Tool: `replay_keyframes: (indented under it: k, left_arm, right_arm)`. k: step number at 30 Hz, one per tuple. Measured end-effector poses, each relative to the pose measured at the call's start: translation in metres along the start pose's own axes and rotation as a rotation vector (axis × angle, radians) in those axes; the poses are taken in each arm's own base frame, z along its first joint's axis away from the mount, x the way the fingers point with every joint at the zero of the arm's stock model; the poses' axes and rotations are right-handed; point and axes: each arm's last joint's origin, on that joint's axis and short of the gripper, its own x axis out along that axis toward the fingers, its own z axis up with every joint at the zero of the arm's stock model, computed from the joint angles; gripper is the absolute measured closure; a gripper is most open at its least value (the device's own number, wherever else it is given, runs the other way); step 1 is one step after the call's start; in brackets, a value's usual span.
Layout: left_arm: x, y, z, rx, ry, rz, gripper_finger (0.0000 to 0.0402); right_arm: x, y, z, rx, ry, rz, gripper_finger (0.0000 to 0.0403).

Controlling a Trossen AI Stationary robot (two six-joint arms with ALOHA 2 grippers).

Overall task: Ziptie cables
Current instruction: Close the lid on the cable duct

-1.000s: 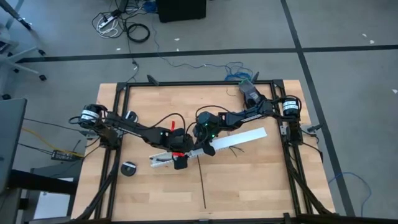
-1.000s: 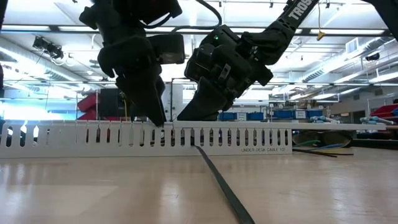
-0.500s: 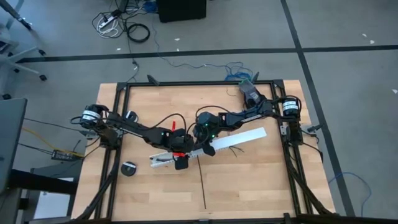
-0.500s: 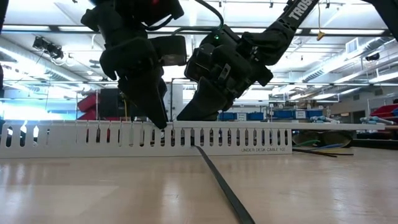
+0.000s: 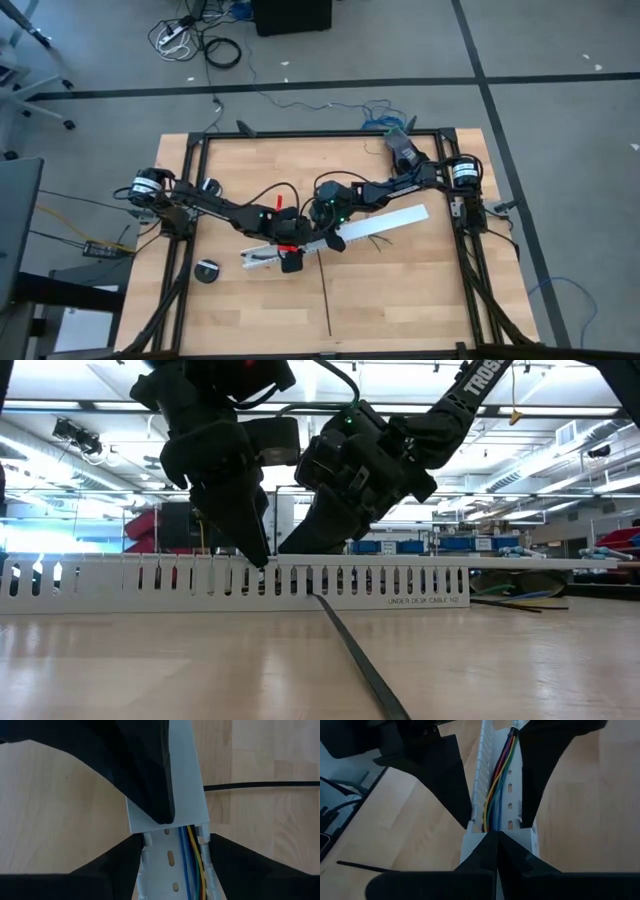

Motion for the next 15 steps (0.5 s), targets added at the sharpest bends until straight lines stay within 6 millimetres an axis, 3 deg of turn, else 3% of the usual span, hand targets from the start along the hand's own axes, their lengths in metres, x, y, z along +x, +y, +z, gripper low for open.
replay_keyframes:
  k: [10,15]
  left_arm:
    - [0.0,0.0,0.001,-0.001,-0.008,-0.002,0.0179]
    - [0.0,0.0,0.001,-0.001,-0.01,-0.004,0.0179]
  right_arm:
    - [-0.034,0.022,0.023,-0.048,0.008,-0.088,0.0403]
    - [-0.044,0.035,0.018,-0.005,0.126,-0.107,0.0403]
